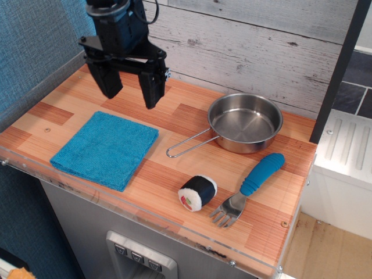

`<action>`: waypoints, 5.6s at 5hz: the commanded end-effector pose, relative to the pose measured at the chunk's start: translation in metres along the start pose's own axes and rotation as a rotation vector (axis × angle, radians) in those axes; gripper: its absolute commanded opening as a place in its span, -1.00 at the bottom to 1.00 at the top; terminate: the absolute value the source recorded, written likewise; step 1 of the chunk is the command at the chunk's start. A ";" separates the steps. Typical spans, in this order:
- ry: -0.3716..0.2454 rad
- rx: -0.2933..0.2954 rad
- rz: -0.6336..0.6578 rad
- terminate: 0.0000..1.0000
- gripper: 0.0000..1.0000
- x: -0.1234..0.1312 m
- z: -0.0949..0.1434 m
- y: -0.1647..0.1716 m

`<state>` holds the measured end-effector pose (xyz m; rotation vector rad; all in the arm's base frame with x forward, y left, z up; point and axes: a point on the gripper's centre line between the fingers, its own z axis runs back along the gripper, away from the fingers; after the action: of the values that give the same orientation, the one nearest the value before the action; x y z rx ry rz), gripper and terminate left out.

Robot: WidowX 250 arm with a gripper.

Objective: Move the metal pot and place it behind the blue cloth

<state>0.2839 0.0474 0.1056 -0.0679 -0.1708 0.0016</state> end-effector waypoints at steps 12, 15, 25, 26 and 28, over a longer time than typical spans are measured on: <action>-0.104 0.025 -0.110 -1.00 -1.00 0.093 -0.083 -0.057; -0.084 -0.002 -0.144 -1.00 -1.00 0.088 -0.073 -0.063; -0.195 0.195 1.153 -1.00 -1.00 0.054 -0.008 0.080; -0.204 0.190 1.215 -1.00 -1.00 0.055 -0.016 0.098; -0.192 0.208 1.381 -1.00 -1.00 0.051 -0.039 0.101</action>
<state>0.3415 0.1510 0.0532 0.0414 -0.2432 1.4147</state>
